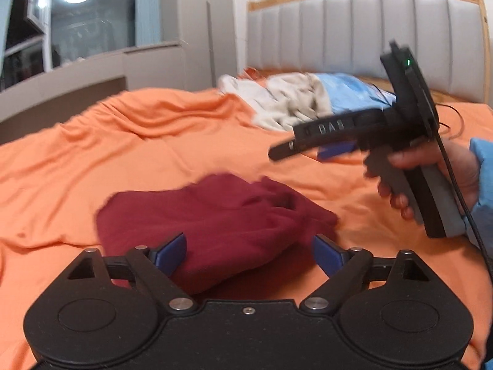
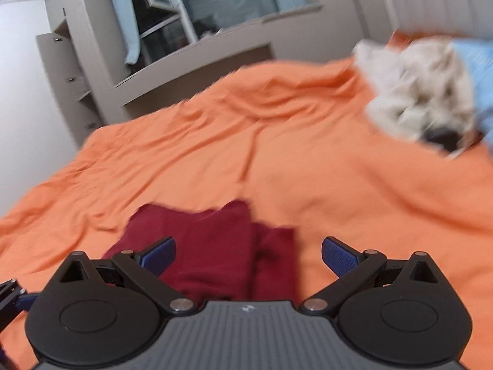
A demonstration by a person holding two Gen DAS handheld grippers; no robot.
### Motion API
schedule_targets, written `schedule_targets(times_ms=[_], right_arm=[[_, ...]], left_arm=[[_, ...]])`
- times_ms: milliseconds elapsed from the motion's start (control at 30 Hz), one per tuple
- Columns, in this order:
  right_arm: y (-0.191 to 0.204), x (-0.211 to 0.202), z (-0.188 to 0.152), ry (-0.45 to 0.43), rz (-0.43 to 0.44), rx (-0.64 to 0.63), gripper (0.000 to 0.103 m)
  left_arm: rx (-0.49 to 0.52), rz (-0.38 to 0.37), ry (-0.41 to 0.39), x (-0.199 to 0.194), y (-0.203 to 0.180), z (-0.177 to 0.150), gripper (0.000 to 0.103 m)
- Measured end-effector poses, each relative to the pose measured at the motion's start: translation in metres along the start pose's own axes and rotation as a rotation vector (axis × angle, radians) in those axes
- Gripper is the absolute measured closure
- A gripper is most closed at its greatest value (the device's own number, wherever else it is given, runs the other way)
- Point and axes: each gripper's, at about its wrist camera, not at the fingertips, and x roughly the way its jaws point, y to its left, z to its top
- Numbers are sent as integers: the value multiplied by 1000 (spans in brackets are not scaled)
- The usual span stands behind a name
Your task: Fold small clothes
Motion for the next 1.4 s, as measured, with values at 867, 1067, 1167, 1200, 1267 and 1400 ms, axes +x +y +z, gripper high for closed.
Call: schedule_targets(times_ms=[867,1067,1167,1200,1267,1400], right_arm=[[20,16,0,-54,-52,11,96],[18,-19,9,-109,-99,-11,96],[4,-6,1,-11,-133,21,96],[1,1,-3,23,-147,26,96],[-3,10,-12,59,-157,29,96],[-1,12,-15,52,-150,25,95]], left_arm=[[-88,109,18,-6,42,-12,63],[-68,79,10,-9,37,-8,65],[-29,70,24,-5,30,-9,64],[-16,65,36,-3,28,-10,63],[3,55,56,1,25,-12,62],[-21,44,61,2,29,-12,57]])
